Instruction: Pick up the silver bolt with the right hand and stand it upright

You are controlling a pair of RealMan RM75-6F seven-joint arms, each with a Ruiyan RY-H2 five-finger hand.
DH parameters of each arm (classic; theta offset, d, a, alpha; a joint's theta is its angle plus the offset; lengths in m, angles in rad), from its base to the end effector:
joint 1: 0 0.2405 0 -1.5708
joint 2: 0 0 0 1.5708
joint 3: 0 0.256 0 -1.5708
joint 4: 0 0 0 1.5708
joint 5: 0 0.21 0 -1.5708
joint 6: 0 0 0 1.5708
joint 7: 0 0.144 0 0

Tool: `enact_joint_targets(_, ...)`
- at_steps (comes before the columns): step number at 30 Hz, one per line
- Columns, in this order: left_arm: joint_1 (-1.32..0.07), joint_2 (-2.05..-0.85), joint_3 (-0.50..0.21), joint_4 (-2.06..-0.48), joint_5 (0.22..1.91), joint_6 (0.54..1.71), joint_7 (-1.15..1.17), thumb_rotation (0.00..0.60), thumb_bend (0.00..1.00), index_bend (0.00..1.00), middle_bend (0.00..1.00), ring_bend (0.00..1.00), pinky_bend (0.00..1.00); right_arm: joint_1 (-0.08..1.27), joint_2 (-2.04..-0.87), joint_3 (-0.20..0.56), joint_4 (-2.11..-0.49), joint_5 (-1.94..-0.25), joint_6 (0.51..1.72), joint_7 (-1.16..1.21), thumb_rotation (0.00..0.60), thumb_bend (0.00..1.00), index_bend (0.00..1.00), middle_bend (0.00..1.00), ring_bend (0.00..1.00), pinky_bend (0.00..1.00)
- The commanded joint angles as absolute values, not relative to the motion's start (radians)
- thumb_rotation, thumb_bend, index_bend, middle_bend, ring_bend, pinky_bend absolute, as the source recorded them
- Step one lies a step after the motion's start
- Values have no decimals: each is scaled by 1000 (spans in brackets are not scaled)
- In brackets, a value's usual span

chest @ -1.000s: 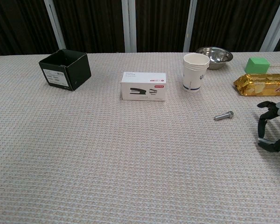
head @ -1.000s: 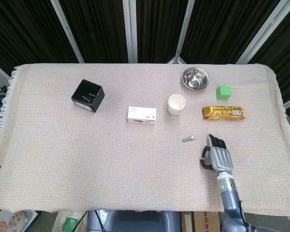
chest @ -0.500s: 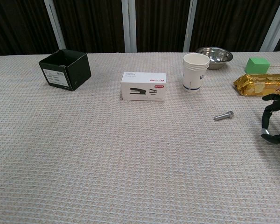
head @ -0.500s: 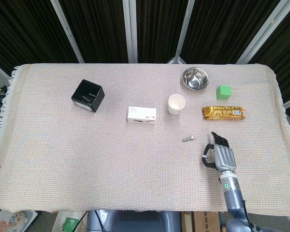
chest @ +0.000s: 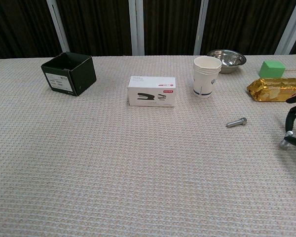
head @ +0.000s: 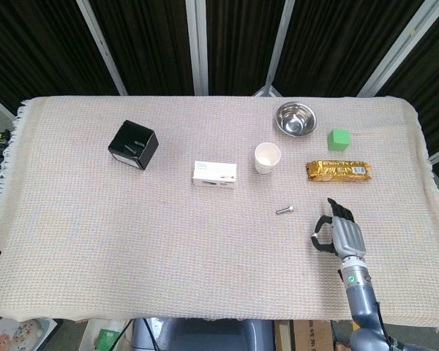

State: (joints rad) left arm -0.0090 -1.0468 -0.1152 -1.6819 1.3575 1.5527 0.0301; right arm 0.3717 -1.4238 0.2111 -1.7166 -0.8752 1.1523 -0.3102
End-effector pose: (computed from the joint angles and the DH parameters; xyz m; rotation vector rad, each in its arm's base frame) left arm -0.3246 0.1674 0.2013 -1.1634 -0.8776 -0.8379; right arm -0.2541 -0.2675 0.0366 1.2935 -1.3909 0.7981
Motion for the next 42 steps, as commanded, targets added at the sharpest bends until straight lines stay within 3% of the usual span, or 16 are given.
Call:
enact_joint_targets(1,-9,-1047,-115,-1682,1358,1552,31,600,44,162,92,10,9,374,-1421,211,-1718,-871,1149,-309,600,343,607,0,13,0)
enact_joint_targets(15,-9,-1047,-115,-1683,1359,1553,31,600,43,162,93,10,9,385,-1401,211,-1723,-841,1130,-300,600,343,607,0,13,0)
enact_joint_targets(34,-8,-1046,-115,-1683,1357,1555,31,600,43,163,94,10,9,399,-1394,198,-1722,-823,1125,-297,600,343,533,0,13,0)
enact_joint_targets(42,-8,-1047,-115,-1683,1357,1555,32,600,43,162,94,10,9,402,-1378,200,-1759,-849,1126,-281,600,342,419,0,13,0)
